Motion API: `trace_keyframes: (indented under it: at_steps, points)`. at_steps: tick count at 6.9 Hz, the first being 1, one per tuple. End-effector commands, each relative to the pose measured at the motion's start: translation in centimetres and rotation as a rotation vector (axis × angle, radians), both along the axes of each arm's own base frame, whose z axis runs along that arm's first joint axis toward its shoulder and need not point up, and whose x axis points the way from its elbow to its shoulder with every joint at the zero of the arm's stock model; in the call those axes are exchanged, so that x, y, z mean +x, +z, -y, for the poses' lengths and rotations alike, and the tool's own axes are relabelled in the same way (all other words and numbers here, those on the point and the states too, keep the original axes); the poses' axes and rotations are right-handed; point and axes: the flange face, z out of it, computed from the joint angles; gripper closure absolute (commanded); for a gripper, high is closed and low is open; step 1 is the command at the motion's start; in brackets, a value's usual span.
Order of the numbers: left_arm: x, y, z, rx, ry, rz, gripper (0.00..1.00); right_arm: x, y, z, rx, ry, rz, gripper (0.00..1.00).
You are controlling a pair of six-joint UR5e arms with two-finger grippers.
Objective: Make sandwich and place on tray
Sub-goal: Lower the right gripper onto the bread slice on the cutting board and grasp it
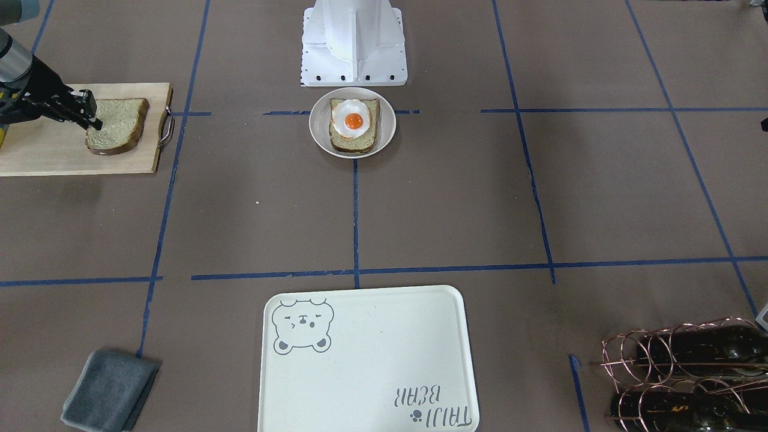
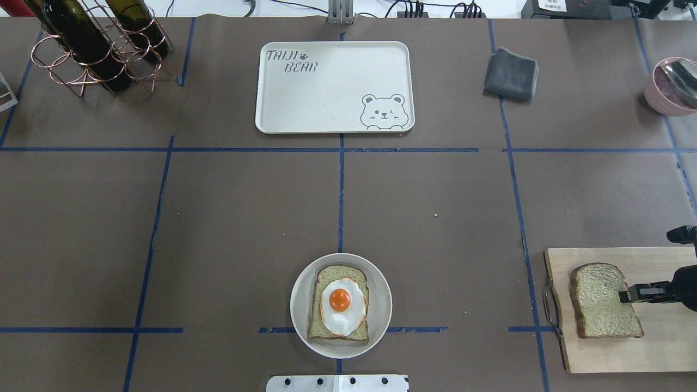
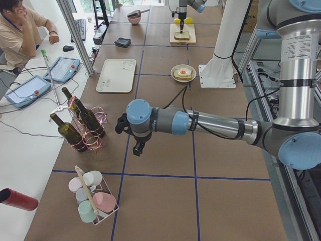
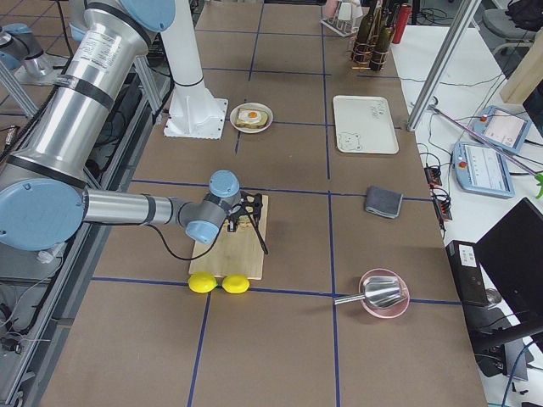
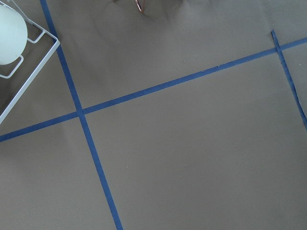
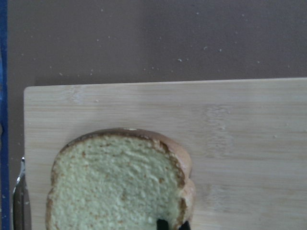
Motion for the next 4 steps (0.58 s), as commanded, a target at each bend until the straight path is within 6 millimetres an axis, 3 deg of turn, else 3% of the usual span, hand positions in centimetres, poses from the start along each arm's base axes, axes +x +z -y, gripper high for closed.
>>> trace_keyframes:
  at_steps: [1,2,3,4]
  points:
    - [0.0,0.0,0.0,0.001,0.000,-0.001,0.00,-0.1,-2.7,0.0,0.011,0.004,0.043,1.00]
    - [0.0,-0.1,0.0,0.002,0.000,-0.002,0.00,-0.8,-6.5,0.3,-0.008,0.033,0.111,1.00]
    - [0.0,-0.1,0.0,0.004,0.000,-0.002,0.00,-3.3,-10.5,1.9,-0.035,0.057,0.205,1.00]
    - [0.0,-0.1,0.0,0.002,0.000,-0.002,0.00,-7.2,-14.4,3.2,-0.046,0.048,0.286,1.00]
